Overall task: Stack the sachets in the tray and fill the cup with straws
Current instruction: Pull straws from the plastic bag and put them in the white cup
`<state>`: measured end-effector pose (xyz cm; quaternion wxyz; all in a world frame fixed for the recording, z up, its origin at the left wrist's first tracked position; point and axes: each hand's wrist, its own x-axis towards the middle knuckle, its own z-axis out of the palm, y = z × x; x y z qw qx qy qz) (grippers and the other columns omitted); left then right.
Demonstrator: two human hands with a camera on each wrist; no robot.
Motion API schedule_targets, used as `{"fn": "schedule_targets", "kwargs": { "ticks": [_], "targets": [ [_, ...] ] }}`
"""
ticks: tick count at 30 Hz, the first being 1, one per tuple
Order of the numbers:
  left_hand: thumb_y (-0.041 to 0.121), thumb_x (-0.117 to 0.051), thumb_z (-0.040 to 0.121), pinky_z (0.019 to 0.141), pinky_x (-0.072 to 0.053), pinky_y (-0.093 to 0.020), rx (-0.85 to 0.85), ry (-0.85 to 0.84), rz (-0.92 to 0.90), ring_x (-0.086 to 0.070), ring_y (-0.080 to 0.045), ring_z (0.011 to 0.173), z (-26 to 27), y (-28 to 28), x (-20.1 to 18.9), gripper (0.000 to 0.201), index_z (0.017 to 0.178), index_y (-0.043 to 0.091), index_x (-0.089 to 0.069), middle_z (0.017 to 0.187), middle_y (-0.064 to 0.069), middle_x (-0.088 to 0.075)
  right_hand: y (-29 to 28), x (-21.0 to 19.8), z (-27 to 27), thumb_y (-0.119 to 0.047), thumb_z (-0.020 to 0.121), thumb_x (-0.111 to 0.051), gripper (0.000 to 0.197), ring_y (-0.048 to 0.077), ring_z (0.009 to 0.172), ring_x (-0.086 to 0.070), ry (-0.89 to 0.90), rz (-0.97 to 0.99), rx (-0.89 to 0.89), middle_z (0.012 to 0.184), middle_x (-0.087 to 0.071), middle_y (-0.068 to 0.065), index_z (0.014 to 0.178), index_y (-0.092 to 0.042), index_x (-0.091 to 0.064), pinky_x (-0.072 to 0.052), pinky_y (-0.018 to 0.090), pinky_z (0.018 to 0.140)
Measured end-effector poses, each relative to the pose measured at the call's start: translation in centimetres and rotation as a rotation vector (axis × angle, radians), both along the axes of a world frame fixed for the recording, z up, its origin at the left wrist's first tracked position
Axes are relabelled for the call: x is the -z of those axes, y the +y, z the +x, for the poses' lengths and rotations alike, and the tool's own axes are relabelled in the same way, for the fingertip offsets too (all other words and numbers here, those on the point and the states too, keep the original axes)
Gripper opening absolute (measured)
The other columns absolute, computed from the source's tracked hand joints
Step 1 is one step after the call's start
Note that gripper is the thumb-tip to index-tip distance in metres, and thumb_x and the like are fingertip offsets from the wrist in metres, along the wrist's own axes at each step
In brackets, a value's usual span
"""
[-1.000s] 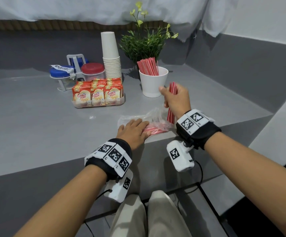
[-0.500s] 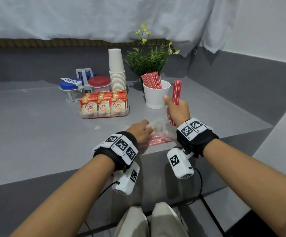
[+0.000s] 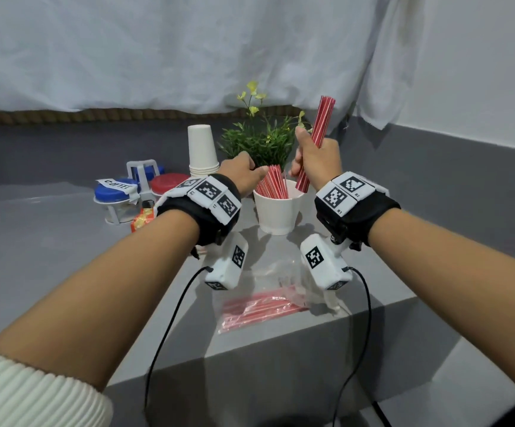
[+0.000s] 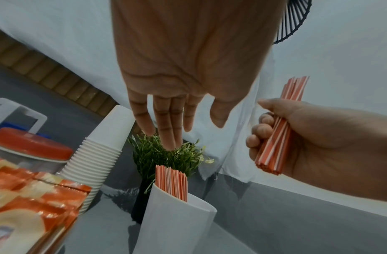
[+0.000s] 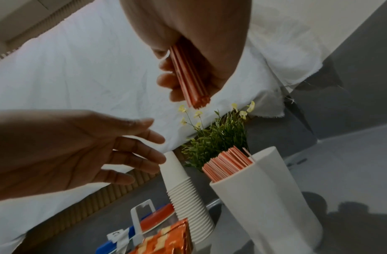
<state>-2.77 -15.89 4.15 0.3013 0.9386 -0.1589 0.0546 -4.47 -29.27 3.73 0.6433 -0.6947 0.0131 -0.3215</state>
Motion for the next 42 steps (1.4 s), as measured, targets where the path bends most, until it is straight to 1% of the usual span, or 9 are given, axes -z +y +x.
{"fn": "schedule_targets", "kwargs": {
  "ticks": [9, 14, 17, 23, 27, 31, 37, 39, 42],
  "targets": [
    [0.029, -0.058, 0.089, 0.077, -0.039, -0.025, -0.024, 0.024, -0.028, -0.049, -0.018, 0.089, 6.6, -2.8, 0.8, 0.034, 0.116, 0.009, -0.053, 0.120, -0.011, -0.059, -1.1, 0.9, 6.5, -0.039, 0.087, -0.048, 0.045, 0.025, 0.056, -0.055, 0.131, -0.145, 0.149, 0.052, -0.051, 0.002, 0.051, -0.012, -0.050, -0.050, 0.042, 0.078],
    [0.023, -0.064, 0.085, 0.083, -0.043, -0.030, -0.079, 0.037, 0.018, -0.056, -0.025, 0.102, 9.8, -3.8, 2.2, 0.025, 0.105, 0.010, -0.056, 0.119, -0.012, -0.058, -2.1, 3.1, 9.7, -0.034, 0.084, -0.049, 0.035, 0.030, 0.080, -0.064, 0.275, -0.343, 0.172, 0.076, -0.066, 0.012, 0.065, -0.009, -0.064, -0.050, 0.039, 0.083],
    [0.017, -0.066, 0.083, 0.078, -0.042, -0.029, -0.137, 0.062, -0.015, -0.052, -0.023, 0.091, 11.3, -3.8, 3.7, 0.024, 0.069, 0.014, -0.047, 0.092, -0.009, -0.059, -2.1, 4.9, 10.7, -0.029, 0.085, -0.055, 0.025, 0.027, 0.070, -0.060, 0.378, -0.445, 0.019, 0.082, -0.065, 0.014, 0.070, -0.009, -0.059, -0.052, 0.038, 0.074],
    [0.003, -0.073, 0.075, 0.083, -0.056, -0.044, -0.128, 0.157, -0.491, -0.065, -0.029, 0.077, 13.3, -3.9, 5.9, 0.027, 0.065, 0.016, -0.051, 0.089, -0.019, -0.065, -2.0, 5.7, 11.1, -0.033, 0.087, -0.058, 0.029, 0.016, 0.065, -0.048, 0.473, -0.807, -0.160, 0.063, -0.045, -0.005, 0.065, -0.019, -0.048, -0.033, 0.014, 0.045],
    [0.003, -0.062, 0.085, 0.084, -0.055, -0.042, -0.082, 0.251, -0.695, -0.058, -0.023, 0.061, 13.8, -3.7, 6.2, 0.020, 0.067, 0.008, -0.057, 0.078, -0.019, -0.063, -2.4, 5.6, 11.1, -0.033, 0.081, -0.067, 0.026, 0.019, 0.075, -0.057, 0.472, -0.841, -0.199, 0.076, -0.061, 0.004, 0.082, -0.008, -0.062, -0.041, 0.018, 0.059],
    [0.005, -0.043, 0.093, 0.079, -0.053, -0.039, -0.131, 0.198, -0.773, -0.056, -0.017, 0.049, 14.1, -3.1, 6.5, 0.026, 0.073, 0.009, -0.059, 0.073, -0.015, -0.060, -2.6, 5.4, 10.9, -0.022, 0.074, -0.076, 0.029, 0.007, 0.044, -0.049, 0.468, -0.754, -0.212, 0.055, -0.050, 0.001, 0.064, -0.010, -0.052, -0.037, 0.013, 0.042],
    [0.018, -0.034, 0.099, 0.083, -0.053, -0.040, -0.071, 0.125, -0.803, -0.059, -0.023, 0.080, 12.4, -3.1, 6.4, 0.030, 0.107, 0.014, -0.062, 0.080, -0.008, -0.058, -2.6, 5.7, 10.9, 0.008, 0.076, -0.066, 0.027, 0.023, 0.052, -0.060, 0.421, -0.515, -0.188, 0.060, -0.059, 0.010, 0.062, -0.010, -0.053, -0.056, 0.026, 0.054],
    [0.022, -0.040, 0.098, 0.089, -0.053, -0.041, -0.036, 0.089, -0.760, -0.062, -0.025, 0.086, 12.1, -3.0, 6.6, 0.026, 0.093, 0.018, -0.065, 0.086, -0.011, -0.063, -2.7, 5.8, 10.8, 0.009, 0.079, -0.060, 0.025, 0.021, 0.050, -0.061, 0.345, -0.441, -0.152, 0.057, -0.059, 0.009, 0.062, -0.008, -0.054, -0.056, 0.029, 0.057],
    [0.017, -0.051, 0.093, 0.098, -0.049, -0.042, 0.005, 0.073, -0.630, -0.063, -0.027, 0.105, 12.6, -2.9, 7.3, 0.033, 0.123, 0.009, -0.059, 0.118, -0.015, -0.064, -2.8, 5.8, 10.6, -0.005, 0.079, -0.067, 0.014, 0.015, 0.050, -0.059, 0.338, -0.583, -0.093, 0.057, -0.060, 0.008, 0.067, -0.005, -0.060, -0.052, 0.021, 0.057]
  ]
}}
